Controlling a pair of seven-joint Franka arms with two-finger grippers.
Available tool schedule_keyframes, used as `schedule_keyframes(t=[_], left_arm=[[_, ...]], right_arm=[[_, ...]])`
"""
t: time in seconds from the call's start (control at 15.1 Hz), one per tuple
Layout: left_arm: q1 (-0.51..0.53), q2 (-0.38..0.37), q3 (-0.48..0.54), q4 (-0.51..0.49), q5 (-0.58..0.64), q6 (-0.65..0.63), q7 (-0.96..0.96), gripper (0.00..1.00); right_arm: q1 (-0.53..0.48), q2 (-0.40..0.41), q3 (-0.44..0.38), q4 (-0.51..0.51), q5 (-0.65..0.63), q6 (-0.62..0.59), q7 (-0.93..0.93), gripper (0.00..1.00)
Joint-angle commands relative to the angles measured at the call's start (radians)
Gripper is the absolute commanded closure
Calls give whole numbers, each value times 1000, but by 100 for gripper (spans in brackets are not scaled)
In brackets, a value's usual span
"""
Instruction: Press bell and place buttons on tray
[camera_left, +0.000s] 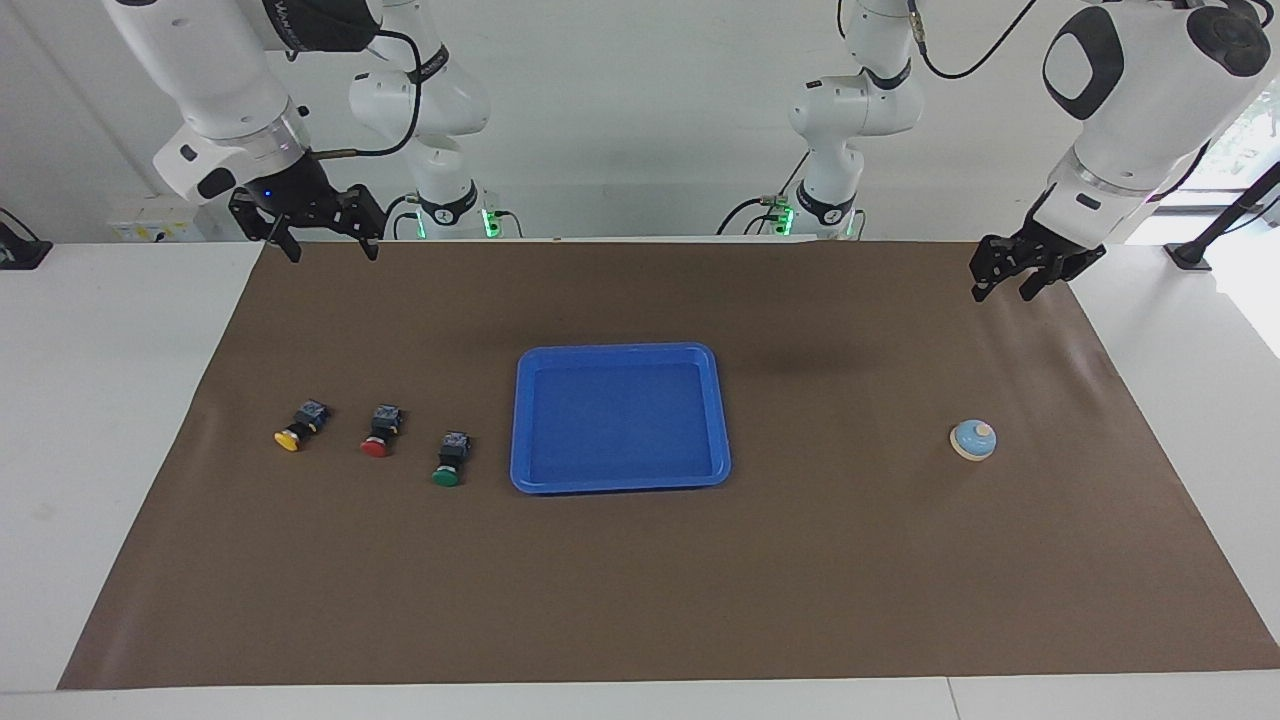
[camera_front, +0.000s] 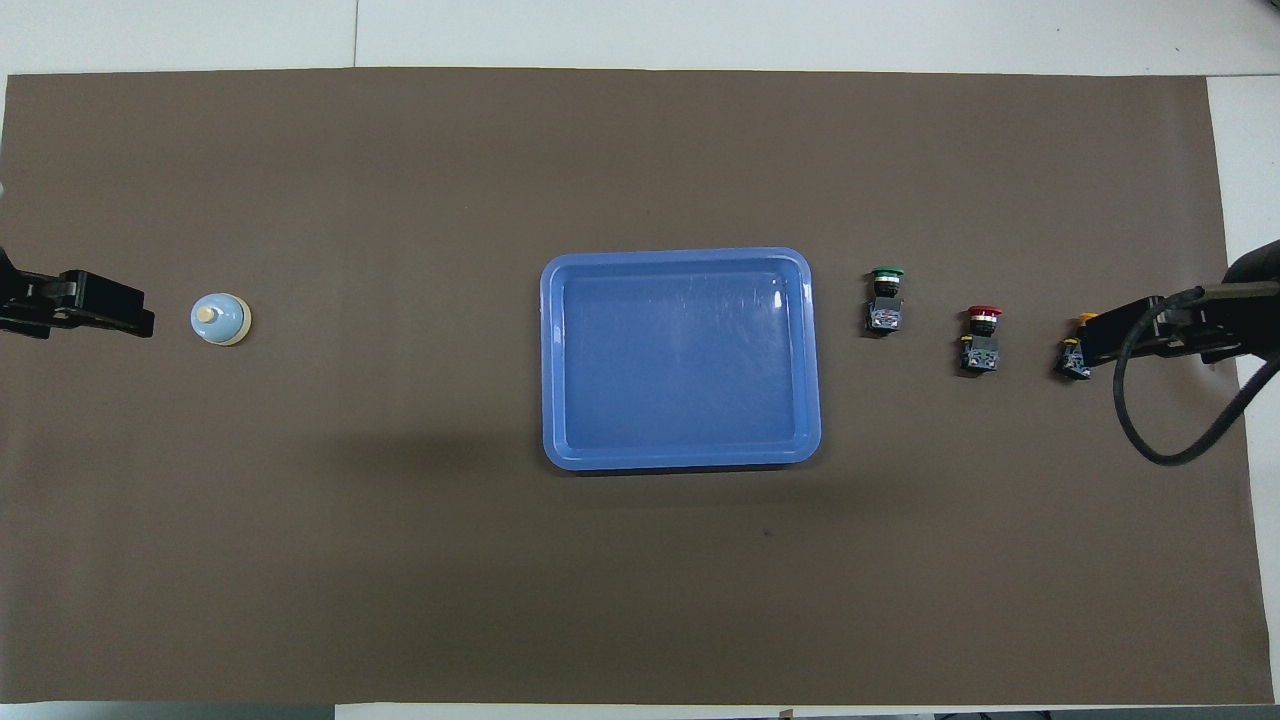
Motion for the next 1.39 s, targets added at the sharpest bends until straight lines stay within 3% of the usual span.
schedule_keyframes(t=[0.0,0.53,1.0,1.33], left_arm=[[28,-24,-2,-83,7,82,-3,100],[78,185,-5,-88,70,321,23,100],[97,194,-5,-209,70,472,22,100],[88,256,-5,-212,70,532,22,100]], right_arm=[[-14,-17,5,-18,13,-5,-13,0],[-13,-17,5,-18,13,-5,-13,0],[-13,-17,5,-18,13,-5,-13,0],[-23,-17,2,-18,13,-3,-14,0]])
